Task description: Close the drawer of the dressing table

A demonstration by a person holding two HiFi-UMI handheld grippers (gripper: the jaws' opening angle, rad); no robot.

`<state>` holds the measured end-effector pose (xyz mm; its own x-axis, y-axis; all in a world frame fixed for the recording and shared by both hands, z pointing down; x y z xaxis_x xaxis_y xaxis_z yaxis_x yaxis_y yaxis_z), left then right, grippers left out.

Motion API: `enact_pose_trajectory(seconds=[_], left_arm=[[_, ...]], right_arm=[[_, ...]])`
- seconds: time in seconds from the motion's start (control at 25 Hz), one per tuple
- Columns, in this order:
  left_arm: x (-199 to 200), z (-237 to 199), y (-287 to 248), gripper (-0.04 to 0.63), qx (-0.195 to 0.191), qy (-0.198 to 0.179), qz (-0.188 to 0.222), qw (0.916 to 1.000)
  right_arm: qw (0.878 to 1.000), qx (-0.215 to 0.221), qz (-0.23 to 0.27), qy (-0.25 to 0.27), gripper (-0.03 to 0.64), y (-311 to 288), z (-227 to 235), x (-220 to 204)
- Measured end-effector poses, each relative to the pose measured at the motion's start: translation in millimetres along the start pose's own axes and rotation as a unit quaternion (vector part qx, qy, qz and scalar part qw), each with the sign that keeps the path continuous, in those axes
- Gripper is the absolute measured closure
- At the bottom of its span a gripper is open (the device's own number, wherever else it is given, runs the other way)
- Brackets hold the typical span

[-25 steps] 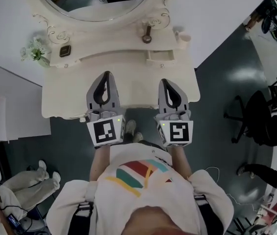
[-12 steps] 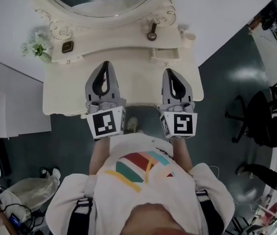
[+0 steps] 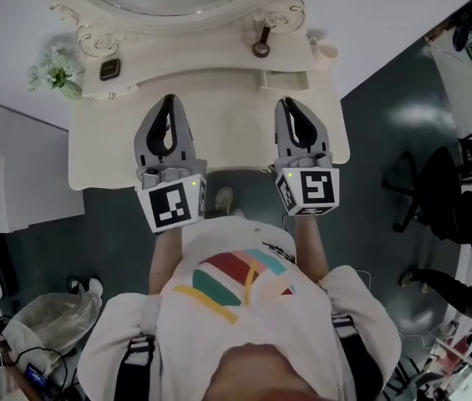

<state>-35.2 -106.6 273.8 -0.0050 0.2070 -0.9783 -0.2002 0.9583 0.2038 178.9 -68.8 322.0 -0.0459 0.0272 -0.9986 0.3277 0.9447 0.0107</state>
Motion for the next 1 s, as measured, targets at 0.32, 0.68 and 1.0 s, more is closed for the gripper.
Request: enact_pose_trajectory(seconds=[0.32,0.68,1.0], left_arm=[[-15,-2,-7,0.588,-0.012,-0.008,-0.016,0.9998],[-40,-1,-18,0.588,-0.040,-0.030,-0.041,0.9979],[-50,-8,-32,0.588,-0.039,-0.034,-0.049,0.9974]], right_arm=[[0.999,-0.023,-0.048,-0.009,0.552,-16,27,-33],[0.988,-0.056,-0.143,-0.026,0.529,-31,61,-109],[0.974,-0.067,-0.215,-0.037,0.520,-47,81,-163]])
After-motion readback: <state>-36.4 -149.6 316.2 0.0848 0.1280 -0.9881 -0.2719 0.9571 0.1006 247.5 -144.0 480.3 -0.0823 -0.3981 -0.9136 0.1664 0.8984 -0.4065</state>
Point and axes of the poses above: the fingertips, and each gripper's own axes: y backward along the fingers, z to its right, x out of its top, the point moved 6 cm from there along y, backward along the fingers, and after that the axes turned 10 degrees about x, right-handed, at the moved point
